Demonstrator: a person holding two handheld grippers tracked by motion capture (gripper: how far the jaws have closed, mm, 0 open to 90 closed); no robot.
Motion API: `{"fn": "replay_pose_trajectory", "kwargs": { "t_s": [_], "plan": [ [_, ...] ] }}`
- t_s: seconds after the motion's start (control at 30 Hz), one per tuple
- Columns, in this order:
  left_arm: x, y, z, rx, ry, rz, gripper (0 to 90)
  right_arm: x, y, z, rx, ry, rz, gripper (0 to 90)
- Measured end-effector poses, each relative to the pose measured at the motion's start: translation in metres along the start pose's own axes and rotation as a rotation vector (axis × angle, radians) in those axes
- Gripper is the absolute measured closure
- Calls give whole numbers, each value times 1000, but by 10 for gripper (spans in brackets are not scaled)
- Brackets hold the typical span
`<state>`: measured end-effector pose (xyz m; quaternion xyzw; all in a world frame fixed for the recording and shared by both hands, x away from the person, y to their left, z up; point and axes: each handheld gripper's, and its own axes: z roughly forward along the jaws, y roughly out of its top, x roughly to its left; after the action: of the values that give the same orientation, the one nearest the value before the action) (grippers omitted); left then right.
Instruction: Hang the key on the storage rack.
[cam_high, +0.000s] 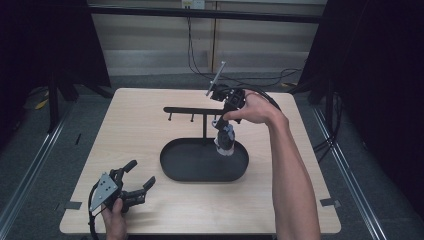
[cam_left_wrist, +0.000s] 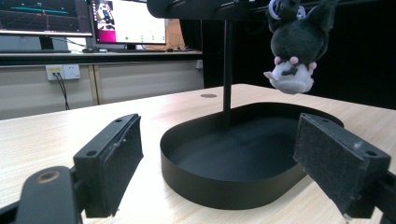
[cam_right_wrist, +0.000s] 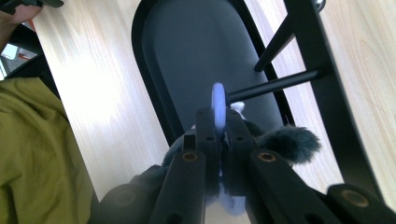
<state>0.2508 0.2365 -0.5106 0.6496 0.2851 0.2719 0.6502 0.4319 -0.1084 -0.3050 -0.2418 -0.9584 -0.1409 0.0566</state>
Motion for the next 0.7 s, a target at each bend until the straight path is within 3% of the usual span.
{"fn": "replay_pose_trajectory", "kwargs": {
  "t_s": [0.7],
  "plan": [
    [1, 0, 0, 7, 0, 10, 151, -11, 5, 2, 23, -26, -29, 872]
  ]
}}
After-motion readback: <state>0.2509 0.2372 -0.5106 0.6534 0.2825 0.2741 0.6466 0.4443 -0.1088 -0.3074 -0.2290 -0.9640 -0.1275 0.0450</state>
